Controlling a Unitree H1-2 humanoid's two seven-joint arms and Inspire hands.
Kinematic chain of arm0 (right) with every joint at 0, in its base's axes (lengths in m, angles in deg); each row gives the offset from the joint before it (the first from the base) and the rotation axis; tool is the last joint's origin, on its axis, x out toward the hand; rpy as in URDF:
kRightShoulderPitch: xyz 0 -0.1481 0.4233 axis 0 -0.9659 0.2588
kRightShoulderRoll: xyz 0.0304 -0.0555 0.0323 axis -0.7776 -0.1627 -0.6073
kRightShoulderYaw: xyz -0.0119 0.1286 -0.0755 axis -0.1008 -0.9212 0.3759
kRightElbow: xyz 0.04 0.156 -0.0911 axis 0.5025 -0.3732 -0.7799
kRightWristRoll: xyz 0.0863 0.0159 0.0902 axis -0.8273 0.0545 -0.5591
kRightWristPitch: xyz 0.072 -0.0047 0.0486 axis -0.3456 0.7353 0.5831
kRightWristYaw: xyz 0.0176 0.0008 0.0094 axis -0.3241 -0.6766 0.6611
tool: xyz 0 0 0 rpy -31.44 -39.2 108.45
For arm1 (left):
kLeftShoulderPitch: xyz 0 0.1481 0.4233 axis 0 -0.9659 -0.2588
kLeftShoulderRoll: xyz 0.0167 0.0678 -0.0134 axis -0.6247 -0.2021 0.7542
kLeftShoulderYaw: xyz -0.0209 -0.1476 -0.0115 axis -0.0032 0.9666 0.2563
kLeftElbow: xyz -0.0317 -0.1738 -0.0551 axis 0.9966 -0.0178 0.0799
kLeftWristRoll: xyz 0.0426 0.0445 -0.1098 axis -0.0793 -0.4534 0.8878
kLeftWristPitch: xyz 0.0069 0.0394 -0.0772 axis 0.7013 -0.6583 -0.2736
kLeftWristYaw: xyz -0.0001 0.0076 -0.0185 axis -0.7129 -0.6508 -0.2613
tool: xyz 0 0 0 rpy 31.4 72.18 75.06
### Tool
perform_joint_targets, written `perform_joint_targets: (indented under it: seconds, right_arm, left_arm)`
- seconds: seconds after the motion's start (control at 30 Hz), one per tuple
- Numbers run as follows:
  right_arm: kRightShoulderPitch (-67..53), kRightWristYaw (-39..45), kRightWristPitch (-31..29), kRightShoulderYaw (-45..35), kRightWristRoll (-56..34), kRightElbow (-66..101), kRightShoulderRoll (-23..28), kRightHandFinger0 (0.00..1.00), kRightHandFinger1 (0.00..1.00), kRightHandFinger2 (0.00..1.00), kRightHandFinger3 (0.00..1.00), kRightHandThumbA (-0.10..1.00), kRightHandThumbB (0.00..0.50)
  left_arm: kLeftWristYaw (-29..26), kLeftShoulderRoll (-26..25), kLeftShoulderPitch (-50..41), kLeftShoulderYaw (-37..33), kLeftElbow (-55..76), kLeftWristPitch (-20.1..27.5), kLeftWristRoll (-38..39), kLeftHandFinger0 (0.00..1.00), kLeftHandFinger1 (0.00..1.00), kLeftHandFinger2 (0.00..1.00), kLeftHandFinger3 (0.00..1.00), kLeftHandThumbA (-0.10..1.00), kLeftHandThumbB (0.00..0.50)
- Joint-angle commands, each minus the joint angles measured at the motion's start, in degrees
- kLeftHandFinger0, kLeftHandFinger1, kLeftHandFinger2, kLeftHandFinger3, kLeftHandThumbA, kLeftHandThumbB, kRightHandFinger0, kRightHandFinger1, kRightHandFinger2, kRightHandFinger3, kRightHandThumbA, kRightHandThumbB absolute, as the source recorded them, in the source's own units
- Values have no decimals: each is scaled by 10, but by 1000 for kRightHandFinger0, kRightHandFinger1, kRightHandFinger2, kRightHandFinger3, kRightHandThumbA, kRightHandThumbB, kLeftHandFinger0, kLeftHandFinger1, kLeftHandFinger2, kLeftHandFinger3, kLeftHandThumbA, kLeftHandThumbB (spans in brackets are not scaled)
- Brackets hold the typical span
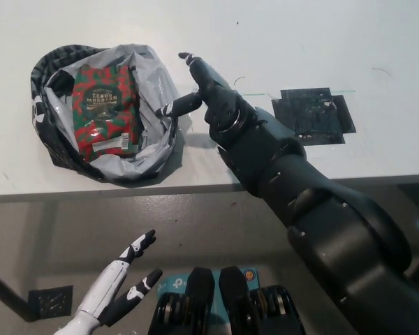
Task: The robot uses its right hand to pick up a bag of coffee beans and puts it in the black plastic bag, then the robot grabs the top of the bag and lifts it.
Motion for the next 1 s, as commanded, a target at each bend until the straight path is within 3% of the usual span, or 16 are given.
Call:
perform_joint_targets:
  seconds: [0.0,0.2,0.33,0.7,0.97]
  right_arm:
    - [32,57,6,-71,-82,13,-3,1000,1000,1000,1000,987,466]
    - [29,60,4,-104,-86,10,-5,1000,1000,1000,1000,952,443]
    - [24,65,6,-112,-89,8,-5,1000,1000,1000,1000,956,422]
    - [5,58,24,-90,-74,1,3,1000,1000,1000,1000,978,455]
    - [-12,54,27,-81,-75,0,10,1000,1000,1000,1000,926,422]
  left_arm:
    - [6,-11,8,-1,4,19,2,1000,1000,1000,1000,921,219]
    - [8,-10,9,0,5,15,4,1000,1000,1000,1000,936,239]
    - [7,-11,11,1,2,19,6,1000,1000,1000,1000,925,220]
    - [6,-11,15,1,3,19,5,1000,1000,1000,1000,947,234]
    - [12,-10,17,3,10,7,16,1000,1000,1000,1000,916,233]
